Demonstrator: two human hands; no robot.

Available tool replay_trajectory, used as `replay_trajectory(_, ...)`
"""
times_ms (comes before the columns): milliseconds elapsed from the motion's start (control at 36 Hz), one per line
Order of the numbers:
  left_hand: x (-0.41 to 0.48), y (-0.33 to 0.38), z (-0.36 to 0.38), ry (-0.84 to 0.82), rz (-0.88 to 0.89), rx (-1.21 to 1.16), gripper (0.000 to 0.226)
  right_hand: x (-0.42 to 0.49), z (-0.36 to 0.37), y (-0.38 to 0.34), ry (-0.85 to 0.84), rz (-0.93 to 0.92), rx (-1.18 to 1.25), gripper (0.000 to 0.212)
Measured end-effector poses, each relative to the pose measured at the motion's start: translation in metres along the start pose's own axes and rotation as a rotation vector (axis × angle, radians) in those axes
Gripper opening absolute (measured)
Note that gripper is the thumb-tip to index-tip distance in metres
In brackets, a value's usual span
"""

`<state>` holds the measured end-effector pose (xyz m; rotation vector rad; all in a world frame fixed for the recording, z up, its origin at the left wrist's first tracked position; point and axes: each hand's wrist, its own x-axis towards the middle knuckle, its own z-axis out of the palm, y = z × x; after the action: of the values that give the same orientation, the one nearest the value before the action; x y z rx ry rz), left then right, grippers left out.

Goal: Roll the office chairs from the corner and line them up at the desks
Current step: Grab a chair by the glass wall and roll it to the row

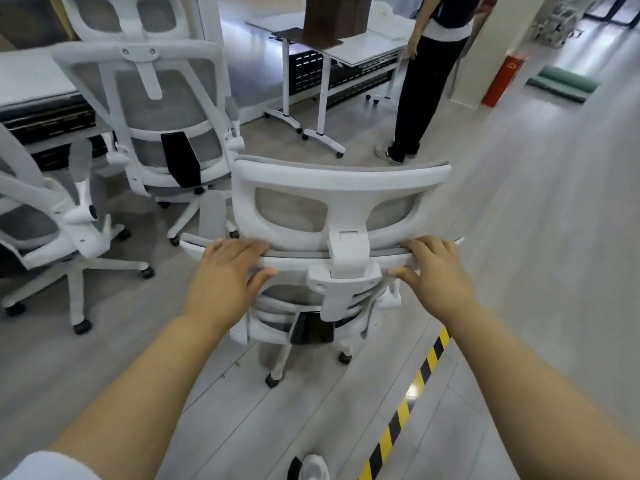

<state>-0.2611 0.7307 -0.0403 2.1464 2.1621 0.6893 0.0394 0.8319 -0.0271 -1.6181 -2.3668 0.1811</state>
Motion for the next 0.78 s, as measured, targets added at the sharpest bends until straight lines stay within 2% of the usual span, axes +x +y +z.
replay_trajectory(250, 0.009, 0.017, 0.004, -0.063, -0.113, -0.004, 0.055, 0.018, -0.010, 0.015, -0.048, -0.057, -0.012, 0.054)
replay_trajectory(389, 0.013, 0.026, -0.009, -0.082, -0.142, 0.024, 0.042, 0.024, -0.021, 0.011, -0.134, -0.080, -0.087, 0.054)
replay_trajectory(472, 0.010, 0.031, -0.021, -0.130, -0.175, 0.038, 0.047, 0.027, -0.032, 0.006, -0.227, -0.066, -0.113, 0.054)
replay_trajectory(583, -0.004, 0.029, -0.043, -0.193, -0.260, 0.048, 0.043, 0.025, -0.054, -0.012, -0.375, -0.012, -0.182, 0.055)
replay_trajectory(778, -0.071, 0.005, -0.092, -0.332, -0.395, 0.103, 0.045, -0.011, -0.080, -0.073, -0.413, -0.008, -0.254, 0.046)
